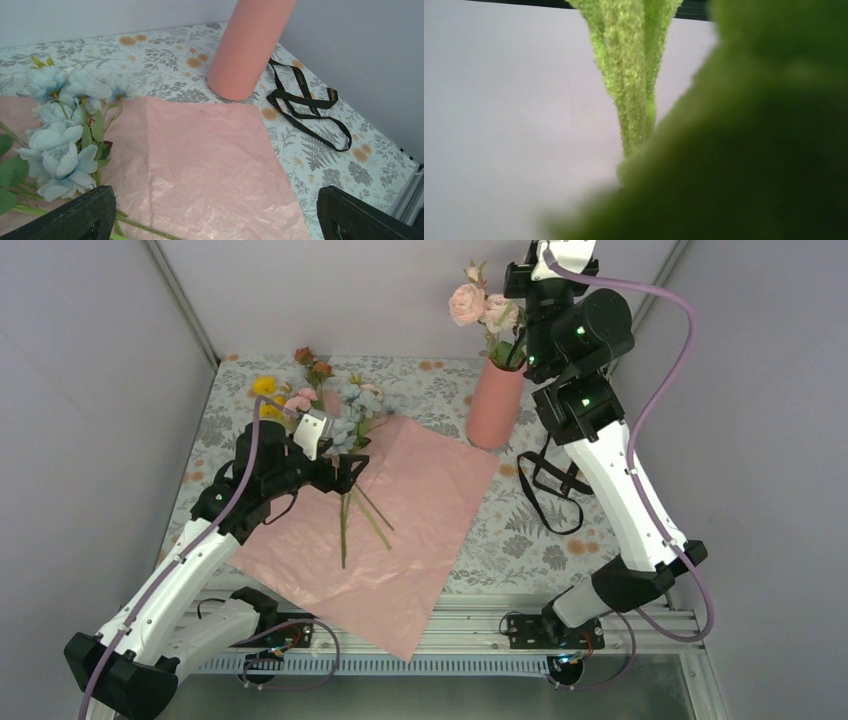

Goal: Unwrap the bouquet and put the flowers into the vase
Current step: Insert the fake flower into the vase.

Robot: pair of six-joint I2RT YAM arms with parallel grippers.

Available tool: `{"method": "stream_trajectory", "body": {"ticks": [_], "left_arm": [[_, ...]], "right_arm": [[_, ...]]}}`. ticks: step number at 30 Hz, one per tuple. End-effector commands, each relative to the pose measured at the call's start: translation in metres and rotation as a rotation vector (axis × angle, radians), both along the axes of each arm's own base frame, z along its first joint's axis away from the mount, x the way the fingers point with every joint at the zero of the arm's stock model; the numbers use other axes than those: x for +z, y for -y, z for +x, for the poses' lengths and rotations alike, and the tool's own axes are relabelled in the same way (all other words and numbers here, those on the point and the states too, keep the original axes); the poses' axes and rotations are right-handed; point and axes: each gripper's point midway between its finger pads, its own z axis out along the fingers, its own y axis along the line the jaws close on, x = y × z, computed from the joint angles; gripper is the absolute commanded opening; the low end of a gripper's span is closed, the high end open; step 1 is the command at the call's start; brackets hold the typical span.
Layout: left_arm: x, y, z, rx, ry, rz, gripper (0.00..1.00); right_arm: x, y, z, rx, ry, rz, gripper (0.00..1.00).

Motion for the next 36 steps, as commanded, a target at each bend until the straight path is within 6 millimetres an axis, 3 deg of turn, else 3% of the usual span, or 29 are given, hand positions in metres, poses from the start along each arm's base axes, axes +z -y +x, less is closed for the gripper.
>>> {"method": "stream_trajectory", "body": {"ticks": [1,9,16,18,29,36], "left_arm": [[0.003,-0.001,-0.003,-0.010,0.027,0.003,1.00],[0.005,0.000,-0.004,-0.018,0.033,-0.002,1.00],[0.002,0.000,-0.004,-0.019,0.024,0.001,1.00],[0.004,0.000,-0.004,-0.017,0.030,-0.001,1.00],[0.000,0.001,-0.002,-0.020,0.019,0.005,1.00],[-0.003,0.001,-0.002,-0.017,0.013,0.010,1.00]], "right_arm": [[0.016,0.023,0.006,-0.062,0.053,0.013,0.04],[0.004,0.031,0.040,-0.044,0.027,0.027,0.04],[0.004,0.025,0.055,-0.006,0.040,0.013,0.04],[-0.007,0.021,0.070,-0.016,0.003,0.005,0.04],[-0.027,0.031,0.073,-0.039,-0.160,0.031,0.04],[-0.060,0.033,0.078,-0.047,-0.284,0.042,0.04]]}}
